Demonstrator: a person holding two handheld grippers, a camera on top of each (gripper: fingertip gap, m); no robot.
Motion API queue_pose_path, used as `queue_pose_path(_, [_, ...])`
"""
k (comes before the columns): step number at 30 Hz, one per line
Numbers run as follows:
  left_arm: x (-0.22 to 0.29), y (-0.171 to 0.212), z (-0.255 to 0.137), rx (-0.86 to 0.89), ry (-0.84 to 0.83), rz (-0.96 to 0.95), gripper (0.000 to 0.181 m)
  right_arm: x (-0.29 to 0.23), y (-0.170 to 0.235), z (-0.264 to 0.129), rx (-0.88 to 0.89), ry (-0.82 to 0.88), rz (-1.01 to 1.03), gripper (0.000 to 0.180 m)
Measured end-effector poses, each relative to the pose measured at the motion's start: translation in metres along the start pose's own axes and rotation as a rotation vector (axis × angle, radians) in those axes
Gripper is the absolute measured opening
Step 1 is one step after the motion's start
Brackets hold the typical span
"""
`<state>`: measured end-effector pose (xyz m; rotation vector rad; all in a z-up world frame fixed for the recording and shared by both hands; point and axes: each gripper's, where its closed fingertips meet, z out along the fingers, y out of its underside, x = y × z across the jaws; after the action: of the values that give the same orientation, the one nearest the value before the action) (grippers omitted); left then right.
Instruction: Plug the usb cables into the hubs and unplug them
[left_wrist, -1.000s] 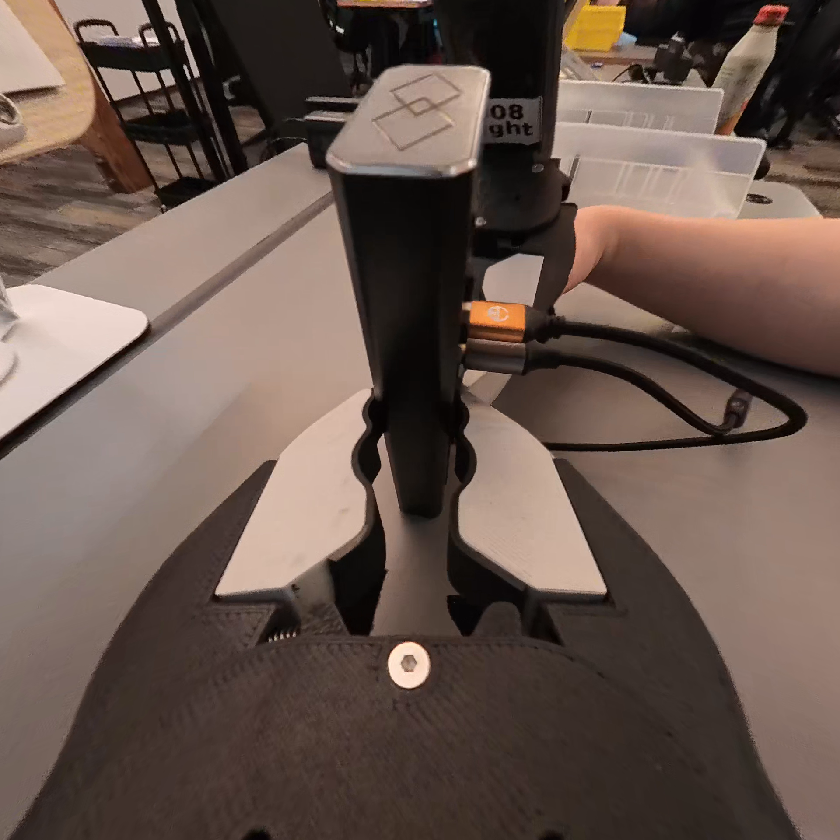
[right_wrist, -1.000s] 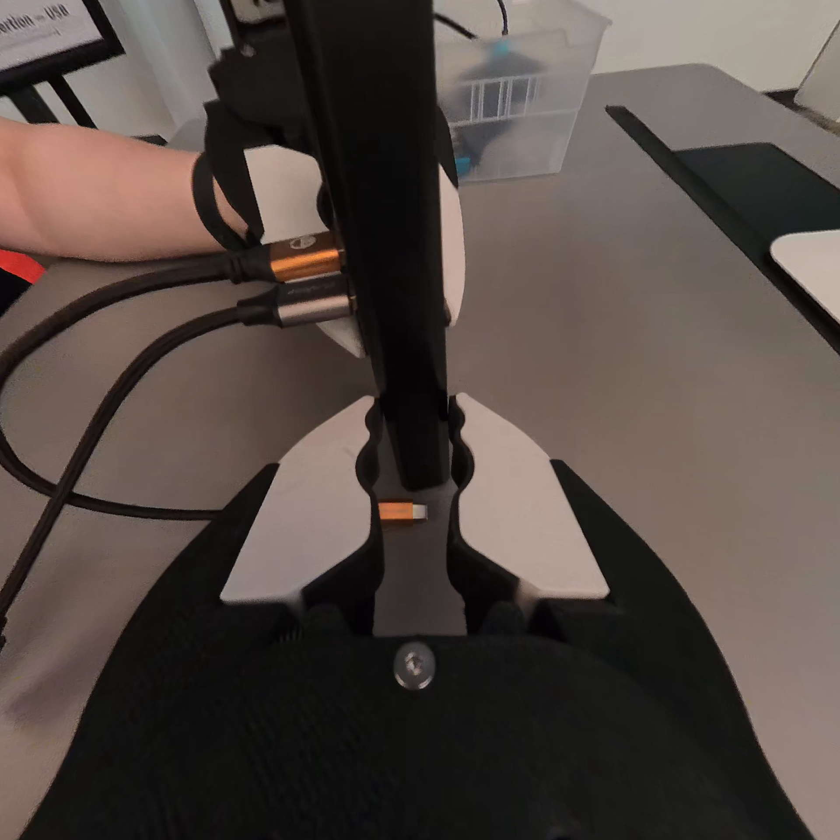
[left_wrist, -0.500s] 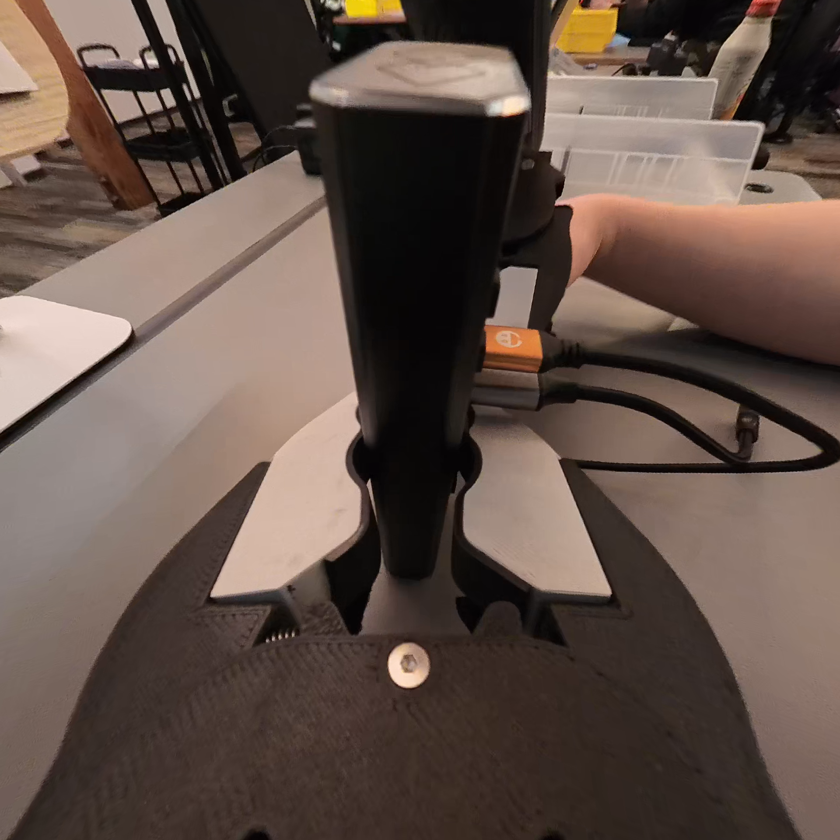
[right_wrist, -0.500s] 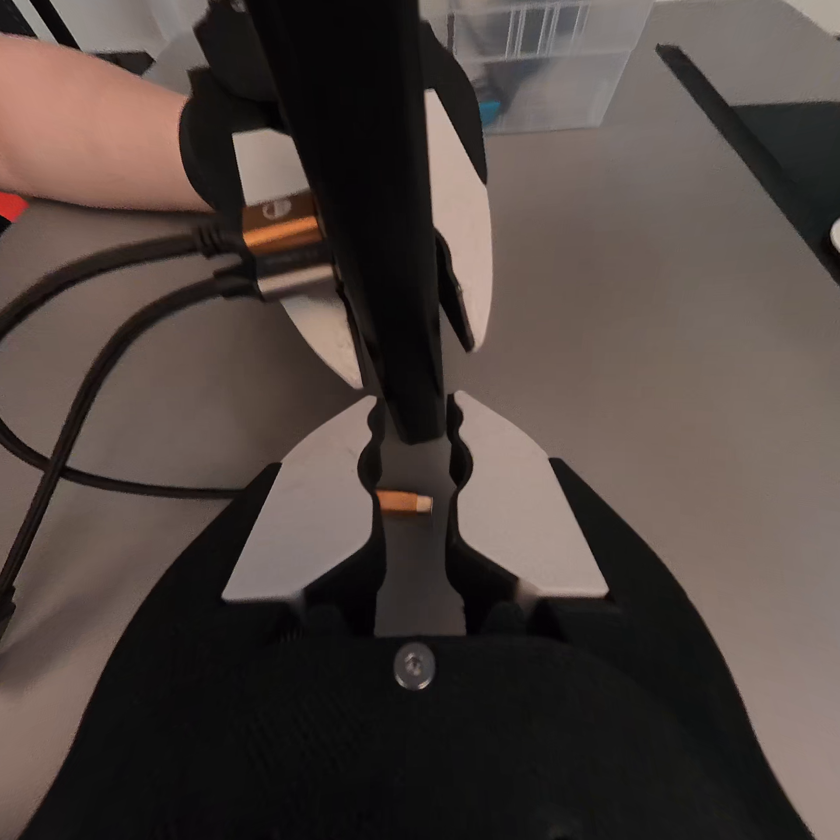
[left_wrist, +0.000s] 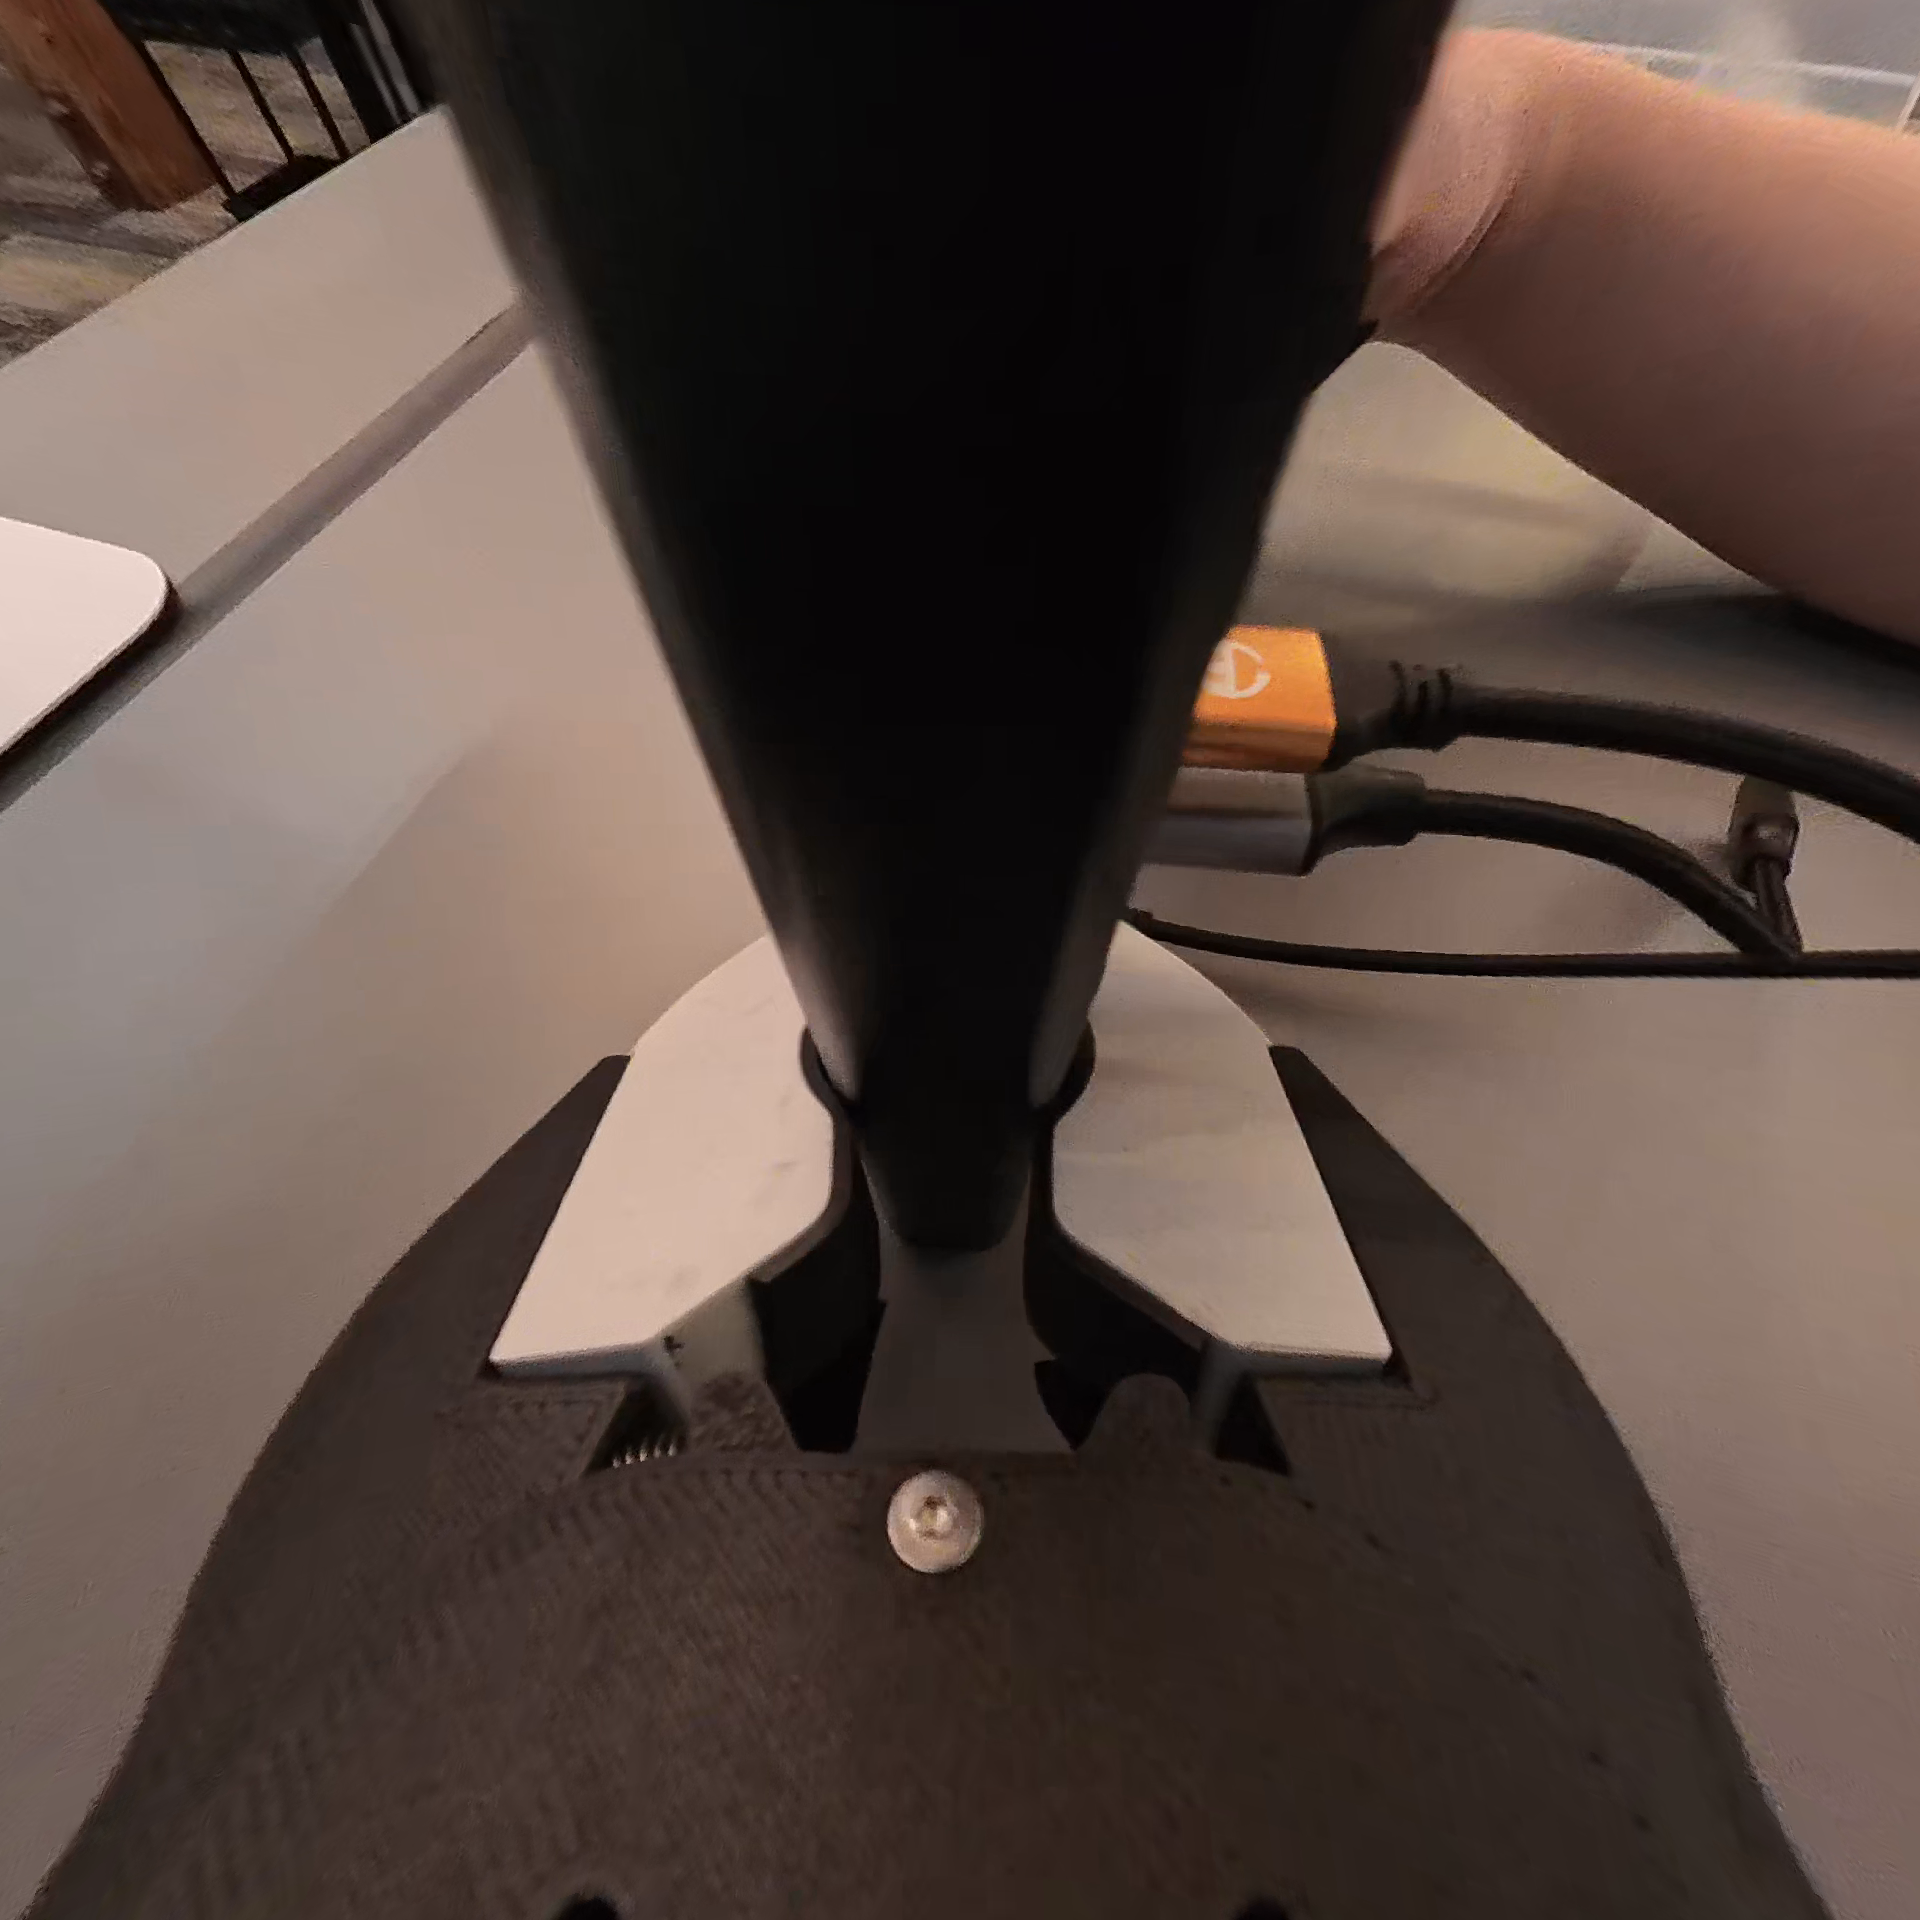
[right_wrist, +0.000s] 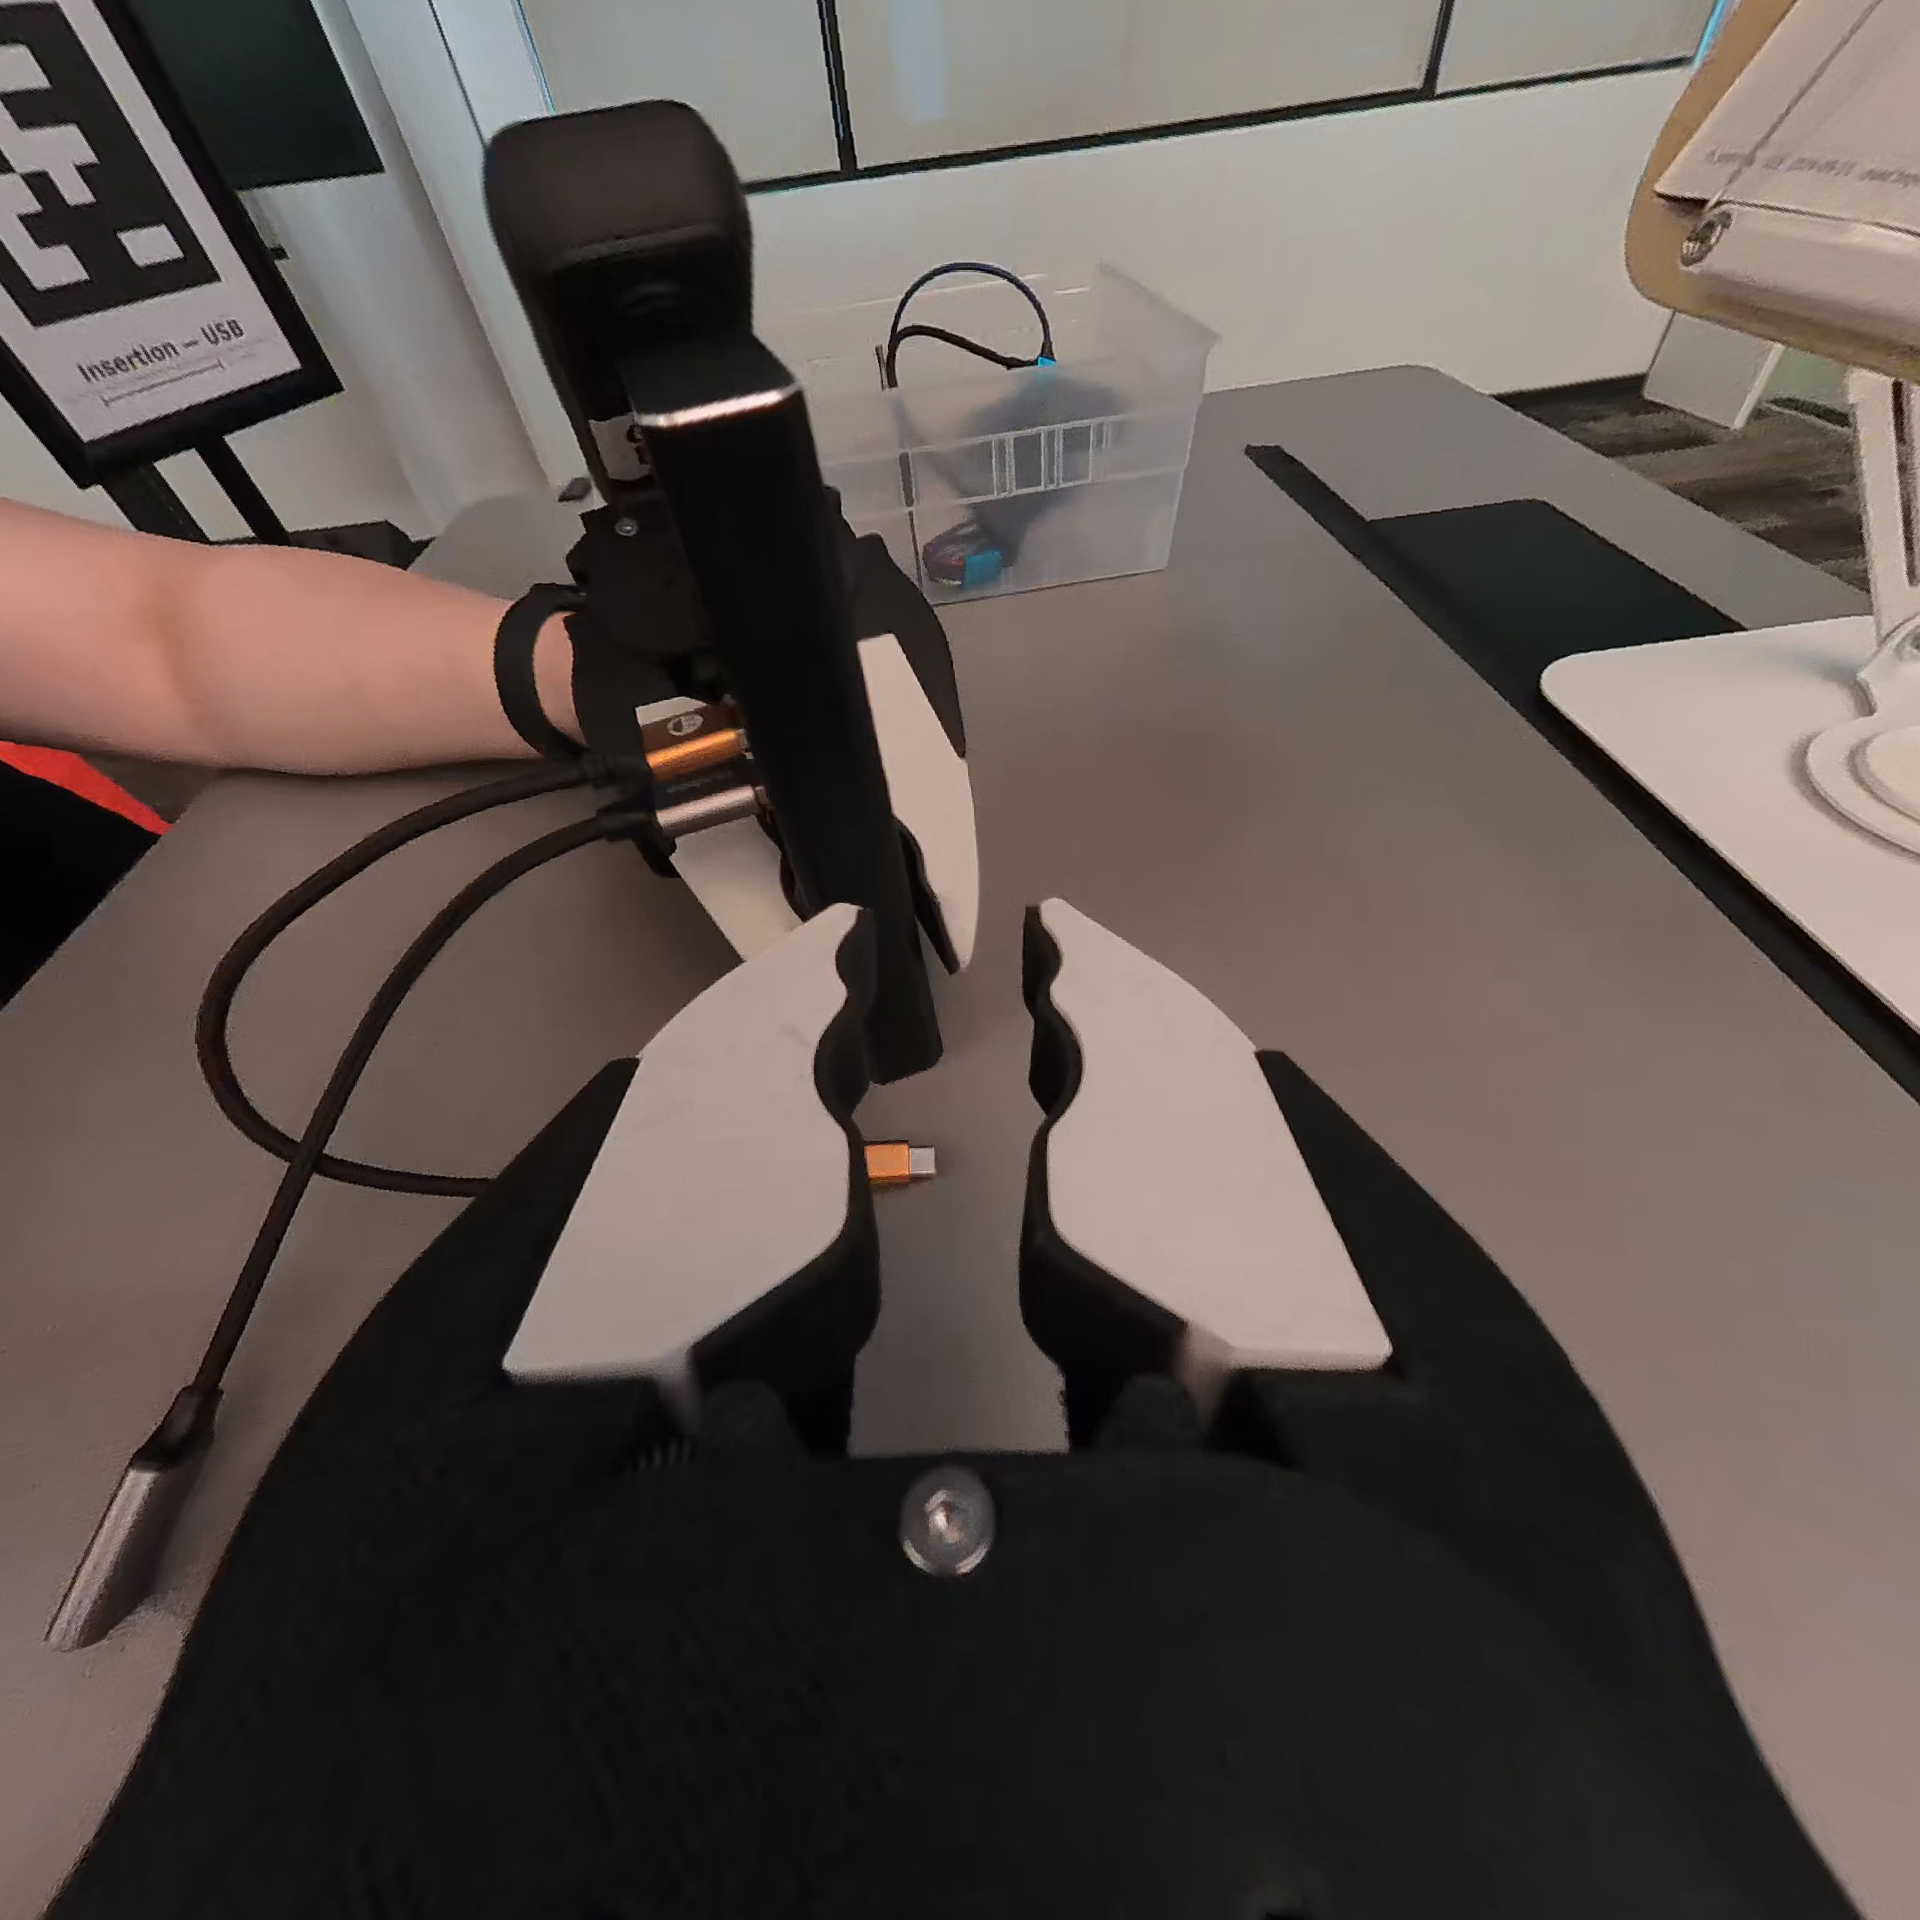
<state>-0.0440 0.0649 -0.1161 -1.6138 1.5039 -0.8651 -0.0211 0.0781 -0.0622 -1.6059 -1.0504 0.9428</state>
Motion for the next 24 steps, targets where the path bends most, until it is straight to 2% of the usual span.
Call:
queue_pose_path(5, [-0.001,-0.001,-0.001,0.003,0.0,-0.029,0.03,0.003,0.001,-0.001,0.006,0.006,0.02,0.027])
queue_pose_path(13, [-0.006,-0.024,-0.017,0.108,-0.032,-0.052,0.03,-0.002,-0.008,-0.002,0.025,-0.003,0.008,0.027])
queue_pose_path(16, [-0.015,-0.033,-0.028,0.121,-0.094,-0.024,0.029,0.002,-0.016,-0.005,0.028,0.036,0.005,0.027])
queue_pose_path(18, [-0.028,-0.041,-0.039,0.138,-0.19,-0.017,0.029,0.007,-0.031,-0.01,0.045,0.1,0.006,0.027])
queue_pose_path(21, [-0.053,-0.053,-0.061,0.166,-0.366,-0.047,0.03,0.02,-0.075,-0.025,0.117,0.315,0.008,0.029])
queue_pose_path(24, [-0.072,-0.063,-0.071,0.209,-0.469,-0.149,0.029,0.0,-0.131,-0.029,0.252,0.45,-0.118,0.039])
